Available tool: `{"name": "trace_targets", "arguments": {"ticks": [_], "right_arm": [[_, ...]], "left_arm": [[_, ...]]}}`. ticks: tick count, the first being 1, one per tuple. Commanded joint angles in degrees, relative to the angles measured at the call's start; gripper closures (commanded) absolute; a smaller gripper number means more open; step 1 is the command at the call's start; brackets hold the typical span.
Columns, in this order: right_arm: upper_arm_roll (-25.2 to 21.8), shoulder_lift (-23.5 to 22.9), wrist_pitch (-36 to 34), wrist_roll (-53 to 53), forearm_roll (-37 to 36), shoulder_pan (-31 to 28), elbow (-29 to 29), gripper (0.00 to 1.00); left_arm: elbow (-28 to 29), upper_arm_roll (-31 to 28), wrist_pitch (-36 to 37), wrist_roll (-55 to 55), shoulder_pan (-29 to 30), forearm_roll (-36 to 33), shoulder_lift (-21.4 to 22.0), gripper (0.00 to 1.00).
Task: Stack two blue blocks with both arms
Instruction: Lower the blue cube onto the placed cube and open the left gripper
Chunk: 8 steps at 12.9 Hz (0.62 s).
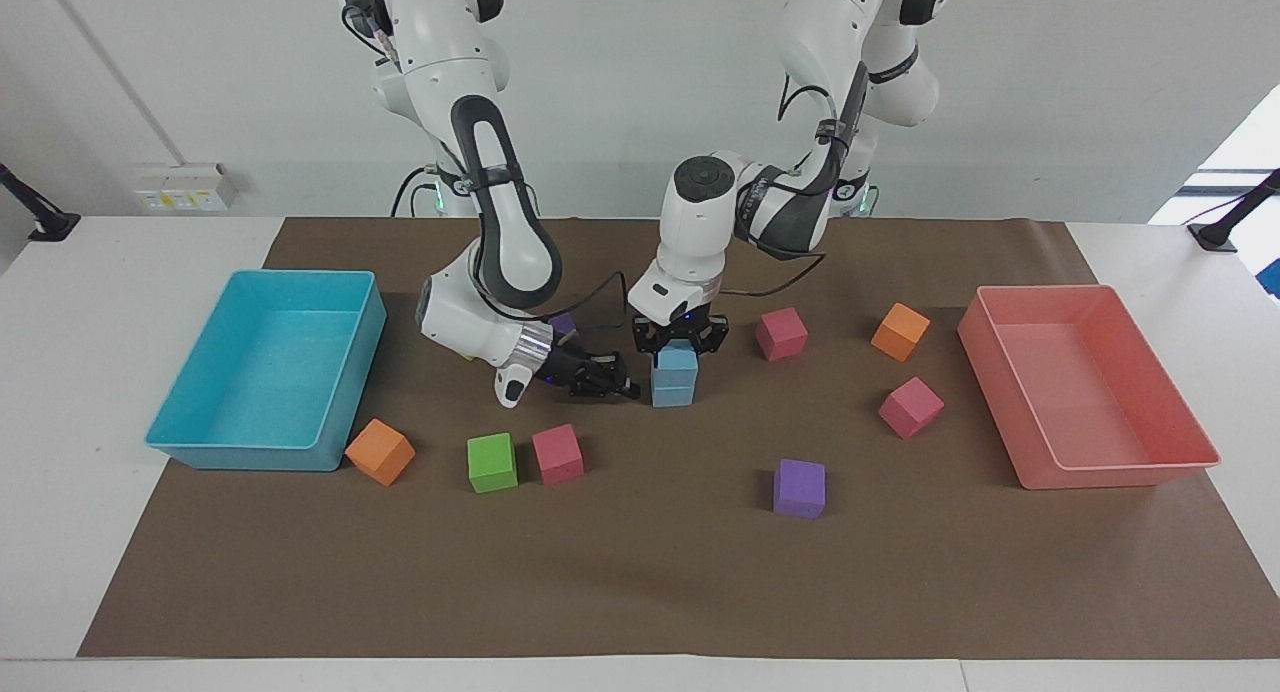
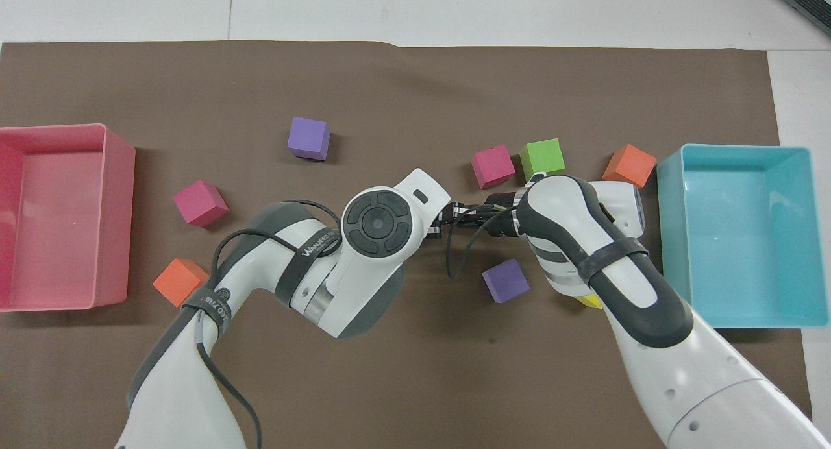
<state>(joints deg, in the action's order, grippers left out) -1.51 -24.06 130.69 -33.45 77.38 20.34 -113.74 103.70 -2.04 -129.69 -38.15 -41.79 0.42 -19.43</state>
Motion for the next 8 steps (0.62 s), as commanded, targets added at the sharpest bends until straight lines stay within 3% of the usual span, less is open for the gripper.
{"name": "trace_targets", "arguments": {"ticks": [1, 8], "right_arm": [[0.5, 0.1, -0.5, -2.1, 1.8, -0.7, -0.3, 1.0], [0.5, 0.1, -0.5, -2.1, 1.8, -0.7, -0.3, 1.0]], "left_arm": [[0.9, -1.0, -0.6, -1.4, -1.3, -0.7, 0.8, 0.59], [0.8, -1.0, -1.3, -1.4, -1.3, -0.7, 0.6, 0.59]]}}
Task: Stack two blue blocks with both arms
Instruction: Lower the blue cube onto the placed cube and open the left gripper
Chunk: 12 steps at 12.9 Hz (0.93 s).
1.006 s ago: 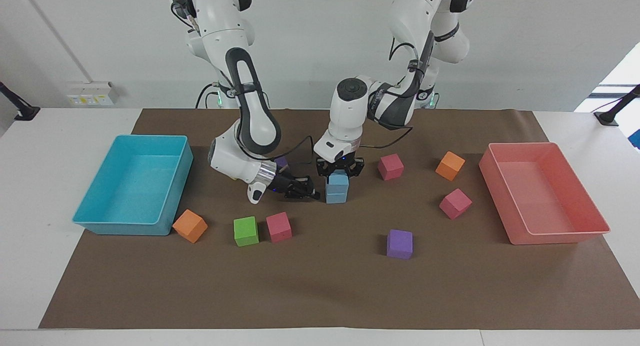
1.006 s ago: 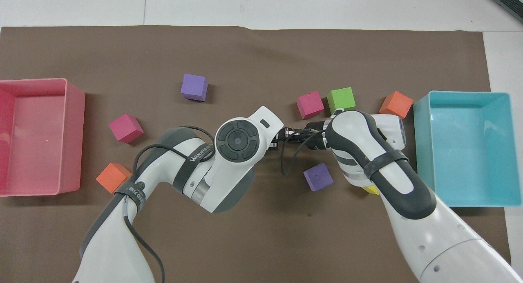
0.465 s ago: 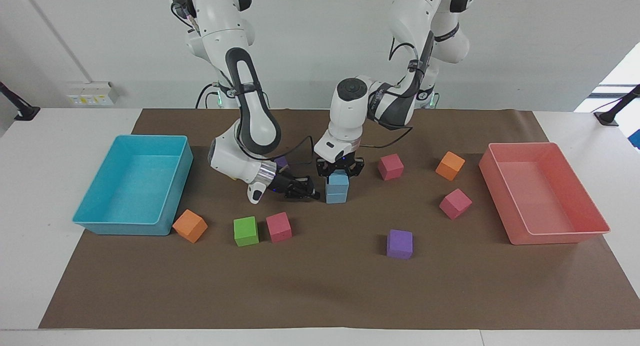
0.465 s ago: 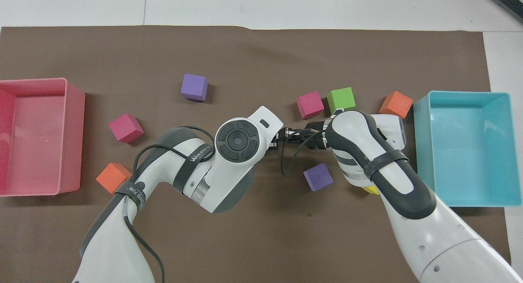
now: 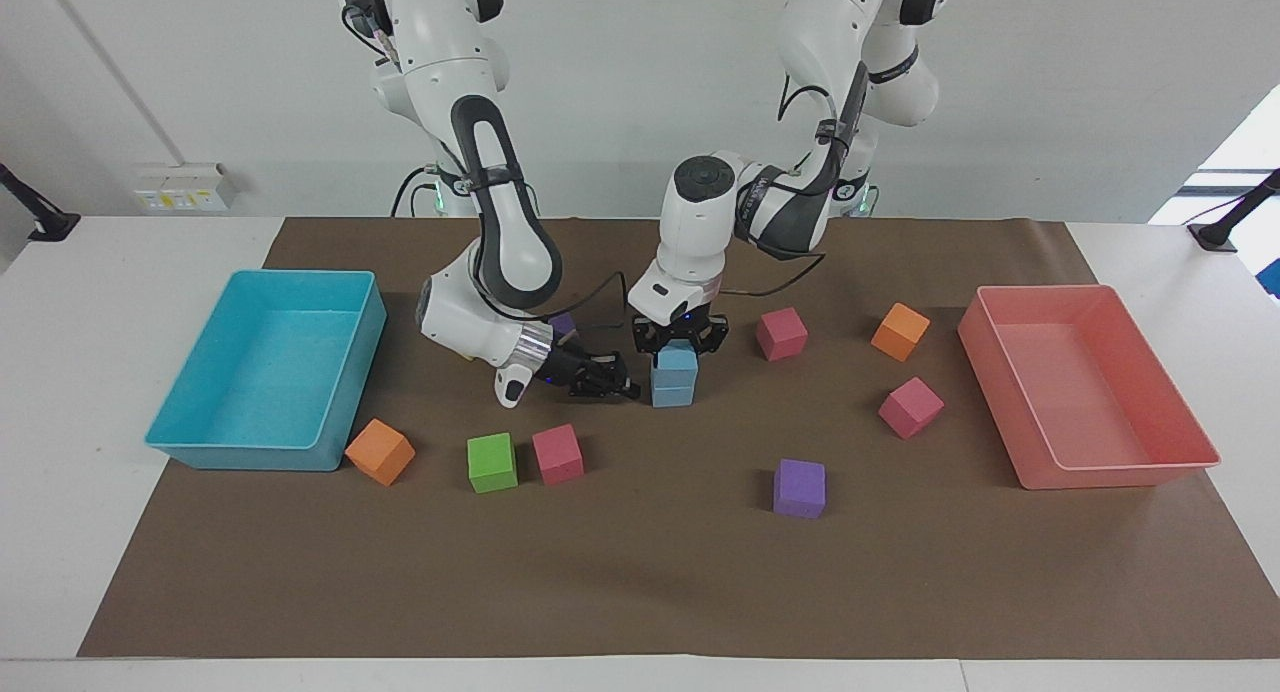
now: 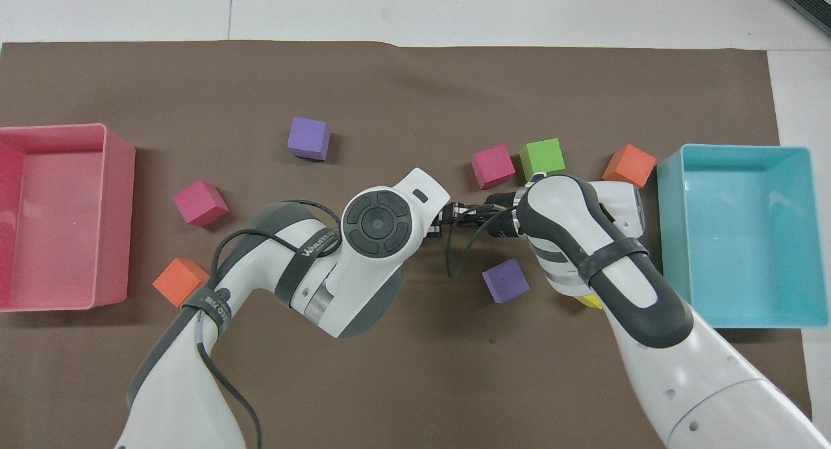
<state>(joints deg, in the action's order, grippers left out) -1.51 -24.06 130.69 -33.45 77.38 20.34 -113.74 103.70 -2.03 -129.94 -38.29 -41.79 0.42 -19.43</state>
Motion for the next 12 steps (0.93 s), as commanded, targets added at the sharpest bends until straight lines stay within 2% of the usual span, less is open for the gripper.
{"name": "trace_targets", "arguments": {"ticks": [1, 6, 8, 9, 12], "right_arm": [[0.5, 0.1, -0.4, -2.1, 1.8, -0.7, -0.3, 1.0], [0.5, 0.1, -0.5, -2.1, 1.8, -0.7, -0.3, 1.0], [0.5, 0.1, -0.5, -2.1, 1.8, -0.7, -0.3, 1.0], [0.5, 0.1, -0.5, -2.1, 1.8, -0.7, -0.3, 1.0], [0.5, 0.1, -0.4, -2.1, 1.8, -0.7, -0.3, 1.0]], "left_arm": [[0.8, -1.0, -0.9, -1.3, -1.3, -0.7, 0.7, 0.59], [0.8, -1.0, -0.8, -1.3, -1.2, -0.6, 0.7, 0.4], [0.8, -1.0, -0.8, -1.2, -1.2, -0.3, 0.7, 0.08], [0.8, -1.0, -0.9, -1.0, -1.2, -0.3, 0.7, 0.0], [0.5, -1.0, -0.9, -0.6, -1.0, -0.2, 0.5, 0.0]]}}
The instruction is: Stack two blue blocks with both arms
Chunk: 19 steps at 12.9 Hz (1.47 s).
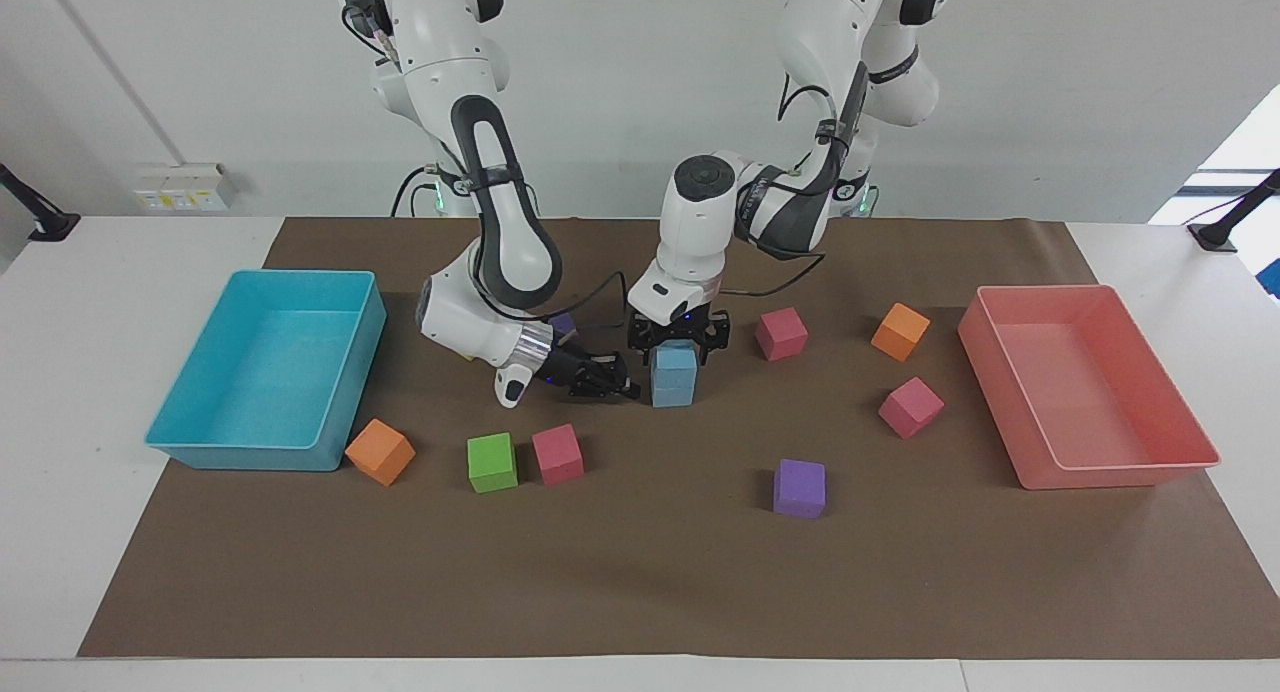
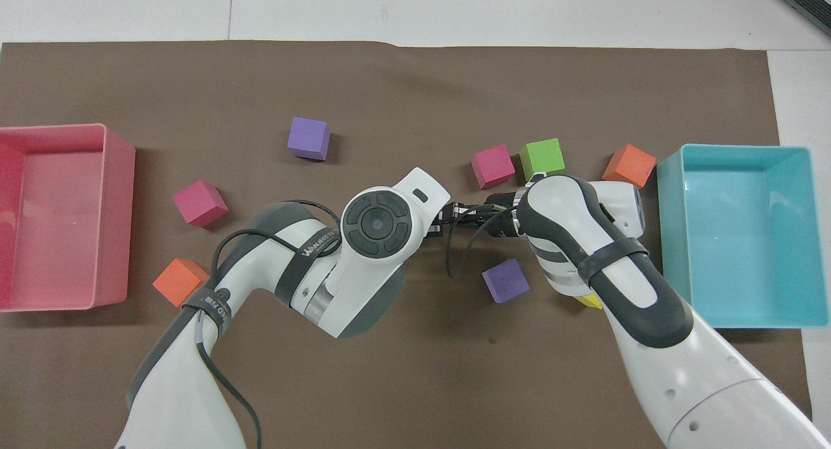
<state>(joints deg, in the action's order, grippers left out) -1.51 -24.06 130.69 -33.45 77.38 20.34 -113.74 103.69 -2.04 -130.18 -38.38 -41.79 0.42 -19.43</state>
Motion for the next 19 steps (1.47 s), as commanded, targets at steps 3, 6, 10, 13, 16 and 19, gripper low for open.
{"name": "trace_targets", "arguments": {"ticks": [3, 6, 10, 13, 16, 19], "right_arm": [[0.4, 0.1, -0.5, -2.3, 1.6, -0.7, -0.2, 1.0], [0.3, 0.6, -0.2, -1.5, 0.6, -0.7, 0.5, 1.0], [-0.2, 3.4, 0.1, 6.8, -9.0, -0.7, 0.9, 1.0], [-0.5, 6.3, 0.1, 15.5, -20.8, -1.4, 1.5, 1.0], [-0.8, 9.5, -0.6, 24.4, -36.9, -2.8, 2.7, 1.0], [-1.0, 11.2, -3.2, 34.1, -53.9, -3.0, 5.0, 1.0]], "left_arm": [[-0.2, -1.0, 0.3, -0.3, -0.4, -0.2, 1.6, 0.0], [-0.1, -1.1, 3.9, 0.3, 1.6, -0.2, 6.5, 0.0], [0.7, -1.0, 15.5, 13.6, 9.2, -0.2, 14.7, 0.0], [0.7, -1.1, 20.7, 23.6, 15.8, -0.1, 19.0, 0.0], [-0.4, -1.8, 25.1, 32.7, 21.3, -0.1, 20.6, 0.0], [-6.0, -2.0, 31.7, 36.4, 25.9, 0.0, 20.1, 0.0]]}}
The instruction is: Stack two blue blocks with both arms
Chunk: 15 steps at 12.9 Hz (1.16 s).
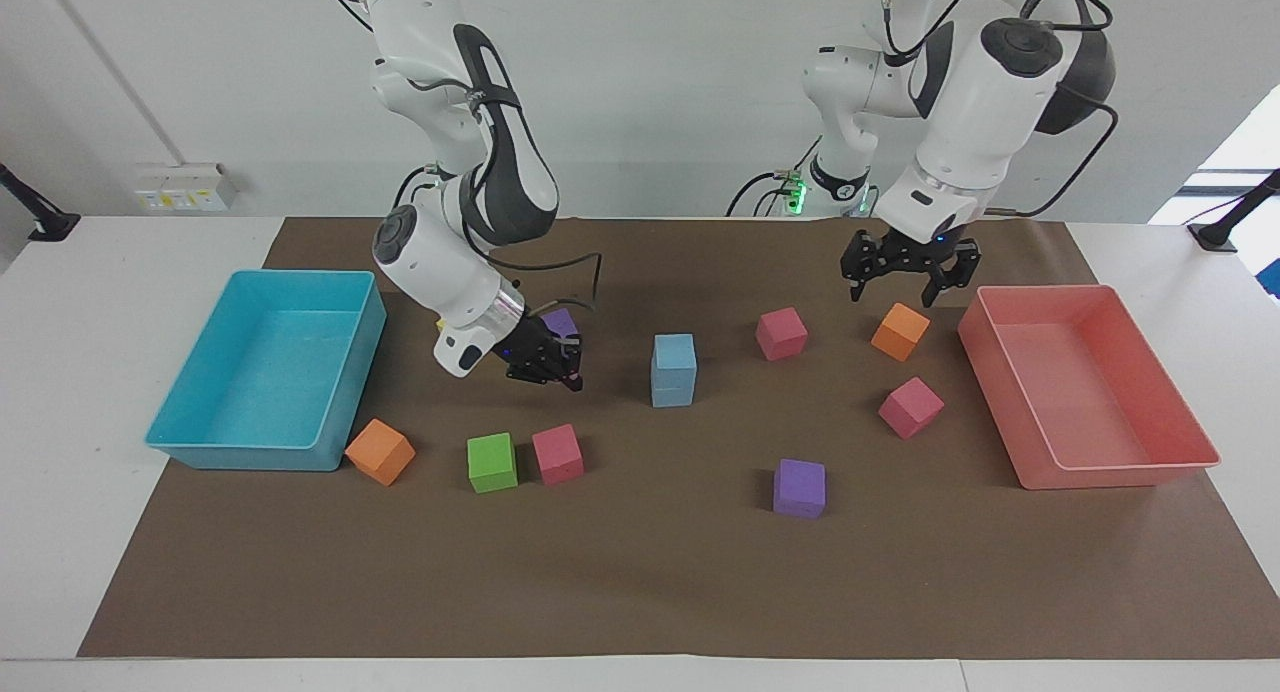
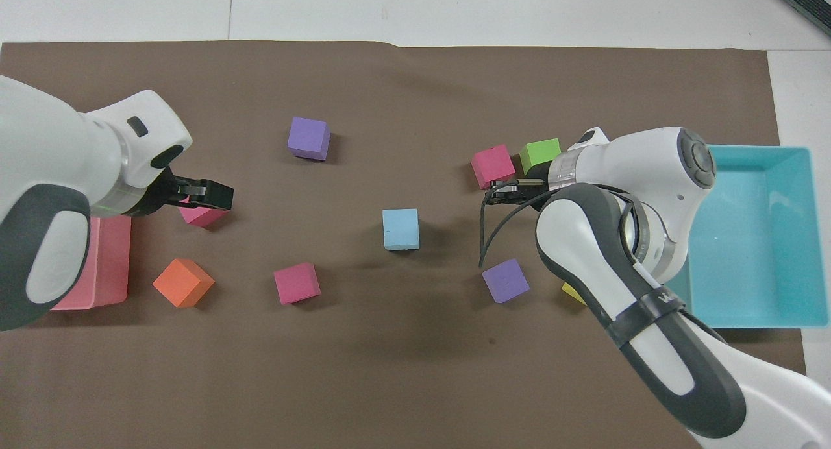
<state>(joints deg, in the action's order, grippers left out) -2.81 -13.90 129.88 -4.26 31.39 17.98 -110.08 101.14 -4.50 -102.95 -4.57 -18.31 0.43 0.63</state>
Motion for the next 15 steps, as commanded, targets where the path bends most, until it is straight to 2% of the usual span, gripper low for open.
{"name": "trace_targets", "arguments": {"ticks": [1, 3, 4, 5, 8, 10, 11, 12, 13, 15], "right_arm": [[0.4, 1.2, -3.7, 6.7, -12.5, -1.2, 2.3, 0.94], [0.3, 2.0, -6.8, 7.7, -18.3, -2.5, 4.1, 0.57], [0.3, 2.6, -8.5, 7.7, -19.5, -3.5, 4.5, 0.31], [0.3, 3.8, -9.8, 7.3, -21.0, -4.4, 4.5, 0.0], [0.2, 6.1, -14.7, 7.6, -24.4, -6.4, 4.7, 0.0], [0.2, 7.7, -18.9, 7.7, -25.6, -8.5, 5.3, 0.0], [0.2, 8.4, -21.5, 7.7, -26.2, -10.1, 6.5, 0.0], [0.2, 8.9, -24.4, 7.7, -26.6, -11.7, 7.4, 0.0], [0.2, 9.7, -26.1, 7.7, -27.3, -12.8, 7.9, 0.0], [0.2, 11.7, -28.2, 7.3, -29.4, -15.5, 8.0, 0.0]], "left_arm": [[-4.7, 0.5, 5.9, 5.3, 4.0, 0.0, 0.1, 0.0], [-7.8, 0.4, 9.2, 9.2, 6.9, 0.0, 0.1, 0.0], [-9.4, 0.4, 10.7, 10.4, 8.6, 0.0, -0.2, 0.0], [-11.0, 0.4, 12.1, 11.8, 9.9, -0.1, -0.4, 0.0], [-14.7, 0.5, 16.1, 13.8, 13.9, 0.3, -2.2, 0.0], [-22.4, 0.4, 21.3, 14.0, 14.7, 2.2, -6.3, 0.0], [-22.6, 0.4, 21.4, 14.1, 14.6, 2.1, -6.1, 0.0], [-21.7, 0.4, 21.2, 14.2, 14.7, 2.2, -5.5, 0.0], [-17.8, 0.5, 21.0, 14.1, 14.6, 2.2, -2.9, 0.0], [-7.2, 0.6, 13.6, 14.0, 14.0, 2.2, 3.1, 0.0]]}}
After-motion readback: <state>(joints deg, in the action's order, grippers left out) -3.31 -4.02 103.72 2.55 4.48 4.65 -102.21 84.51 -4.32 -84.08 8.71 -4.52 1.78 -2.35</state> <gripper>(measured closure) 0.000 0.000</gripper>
